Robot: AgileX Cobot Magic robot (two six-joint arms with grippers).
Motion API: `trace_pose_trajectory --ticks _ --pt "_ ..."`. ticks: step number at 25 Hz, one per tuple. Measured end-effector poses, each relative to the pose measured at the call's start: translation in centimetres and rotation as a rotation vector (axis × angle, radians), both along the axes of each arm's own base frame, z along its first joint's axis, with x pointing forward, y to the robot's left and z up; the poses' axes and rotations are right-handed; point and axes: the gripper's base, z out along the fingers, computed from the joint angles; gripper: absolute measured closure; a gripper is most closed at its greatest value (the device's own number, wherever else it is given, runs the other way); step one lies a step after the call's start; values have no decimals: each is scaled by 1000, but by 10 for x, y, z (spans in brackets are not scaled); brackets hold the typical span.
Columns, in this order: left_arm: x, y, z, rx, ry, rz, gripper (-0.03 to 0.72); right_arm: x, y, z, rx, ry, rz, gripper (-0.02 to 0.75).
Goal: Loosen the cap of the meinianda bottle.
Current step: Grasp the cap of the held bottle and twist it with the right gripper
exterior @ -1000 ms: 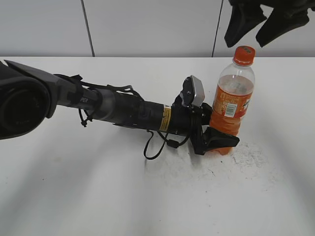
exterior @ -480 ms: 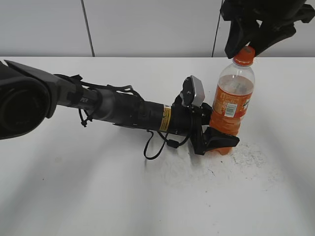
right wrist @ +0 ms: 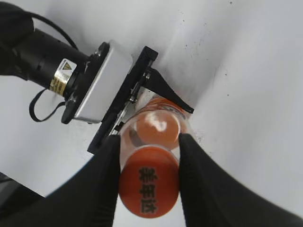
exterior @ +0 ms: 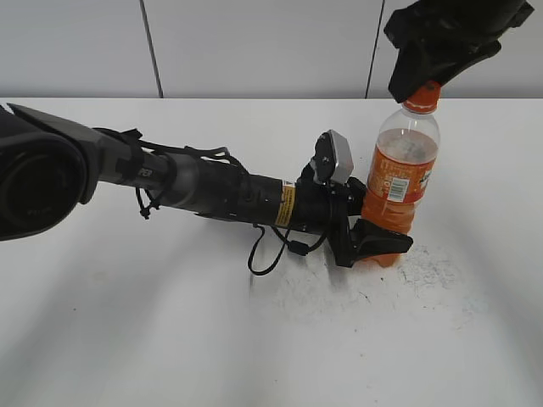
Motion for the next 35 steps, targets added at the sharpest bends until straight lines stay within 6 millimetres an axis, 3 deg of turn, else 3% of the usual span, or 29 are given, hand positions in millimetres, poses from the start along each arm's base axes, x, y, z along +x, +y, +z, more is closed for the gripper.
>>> trace_pose_trajectory --ticks 6,11,15,20,23,27,31,35 --pt "0 0 0 0 0 0 165 -1 1 1 -79 -102 358 463" --pt "0 0 0 0 -1 -1 165 -1 1 1 -99 -129 465 463" --pt "0 0 0 0 -2 -1 165 -1 1 1 -90 -116 421 452" --pt "0 0 0 0 -2 -2 165 0 -1 0 -63 -56 201 227" --pt "0 0 0 0 -3 -2 165 0 -2 0 -28 -8 22 183" --pt "0 0 0 0 -4 -3 165 0 -2 0 11 37 -141 252" --pt "0 0 0 1 -4 -2 165 -1 -1 0 36 51 -166 457" --pt "0 0 0 0 -3 -1 165 0 0 0 16 25 -78 463"
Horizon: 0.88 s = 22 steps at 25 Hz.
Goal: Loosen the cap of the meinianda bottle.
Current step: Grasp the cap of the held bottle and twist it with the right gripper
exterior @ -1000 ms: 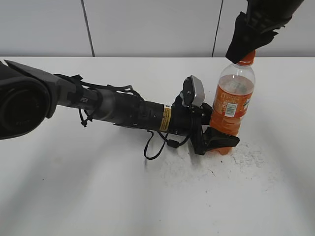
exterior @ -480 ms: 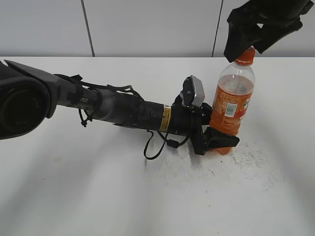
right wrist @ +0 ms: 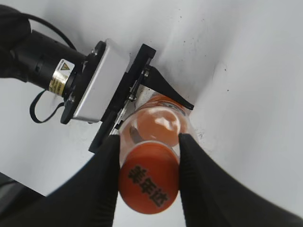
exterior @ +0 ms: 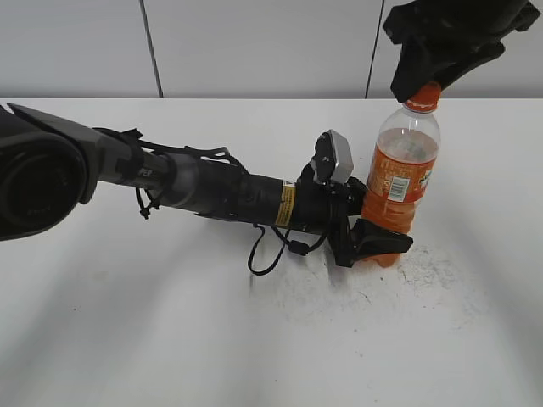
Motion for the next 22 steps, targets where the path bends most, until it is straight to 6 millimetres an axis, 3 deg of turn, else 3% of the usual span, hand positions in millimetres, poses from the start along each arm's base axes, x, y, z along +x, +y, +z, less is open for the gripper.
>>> trace_pose_trajectory --ticks 8,11,14,18,22 --pt "-1 0 -1 5 -4 -7 165 -1 1 0 -118 -148 548 463" --pt "-1 0 0 7 -7 -10 165 -2 2 0 -129 -161 600 463" --pt "-1 0 -1 8 -7 -10 165 -2 2 0 -121 -154 576 417" --pt "-1 0 -1 8 -8 -13 165 -1 1 0 -85 -98 384 219" --pt "-1 0 -1 8 -8 -14 165 -1 -1 0 -26 -11 60 197"
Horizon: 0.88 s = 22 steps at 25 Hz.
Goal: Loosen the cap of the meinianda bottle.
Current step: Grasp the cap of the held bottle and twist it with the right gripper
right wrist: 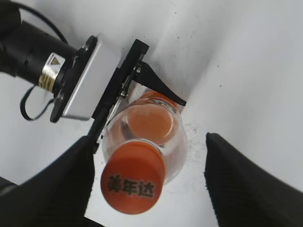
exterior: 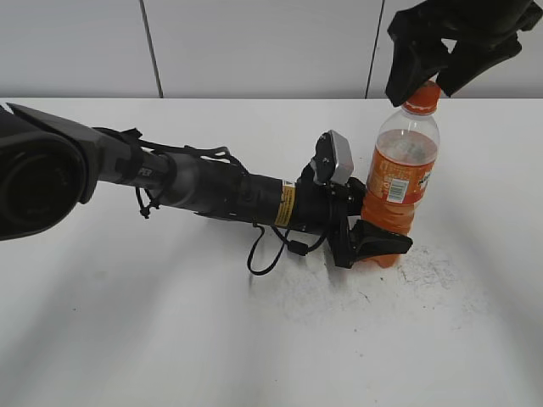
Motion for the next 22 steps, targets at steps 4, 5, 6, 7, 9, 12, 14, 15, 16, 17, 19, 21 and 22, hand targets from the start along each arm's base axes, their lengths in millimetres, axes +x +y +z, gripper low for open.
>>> trace_pose_trajectory --ticks 4,5,6,7,9,12,14,15,16,17,19,21,22 --pt "0 0 0 0 0 0 165 0 0 0 48 55 -206 321" --pt "0 0 0 0 0 0 165 0 0 0 54 59 -215 370" --pt "0 0 0 1 0 0 165 0 0 0 59 62 -217 422" --pt "0 0 0 1 0 0 165 0 1 0 60 60 -214 461" --pt "0 0 0 2 1 2 165 0 1 1 57 50 -199 464" --pt "0 0 0 2 1 1 166 0 1 1 30 19 -86 464" --pt "0 0 0 2 1 0 166 0 1 1 -6 -28 91 464" --pt "0 0 0 2 1 0 166 0 2 1 -23 -53 181 464" --pt "0 0 0 2 1 0 166 0 2 1 -49 -88 305 464" --pt "0 0 0 3 1 -1 166 -1 3 1 -66 -113 399 464" --pt "0 0 0 3 -1 -2 166 -1 3 1 -85 -144 516 464" --pt "0 0 0 3 -2 -2 166 -1 4 1 -96 -160 580 464" --pt "0 0 0 3 -2 -2 166 -1 4 1 -97 -162 587 464"
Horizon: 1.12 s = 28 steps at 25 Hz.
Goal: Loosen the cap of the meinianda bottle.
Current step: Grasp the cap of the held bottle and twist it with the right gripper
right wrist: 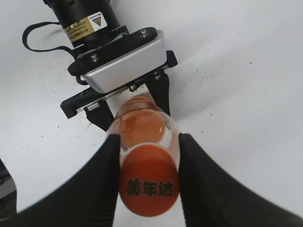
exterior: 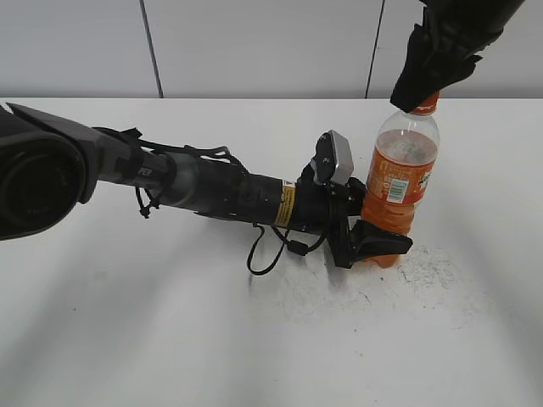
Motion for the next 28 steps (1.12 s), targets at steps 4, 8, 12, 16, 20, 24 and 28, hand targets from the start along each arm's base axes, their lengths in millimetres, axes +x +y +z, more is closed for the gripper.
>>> trace_pose_trajectory --ticks 4,8,12,16,20,24,28 --pt "0 0 0 0 0 0 166 0 0 0 9 14 -43 435" --pt "0 0 0 0 0 -1 166 0 -1 0 48 74 -241 244" --pt "0 0 0 0 0 -1 166 1 -1 0 122 177 -582 184" --pt "0 0 0 0 -1 -1 166 1 -2 0 164 233 -760 266" --pt "0 0 0 1 -1 0 166 1 -2 0 168 239 -783 447" --pt "0 0 0 1 0 0 167 1 -3 -1 143 204 -719 464" --pt "0 0 0 1 0 0 167 1 -2 0 82 123 -442 464"
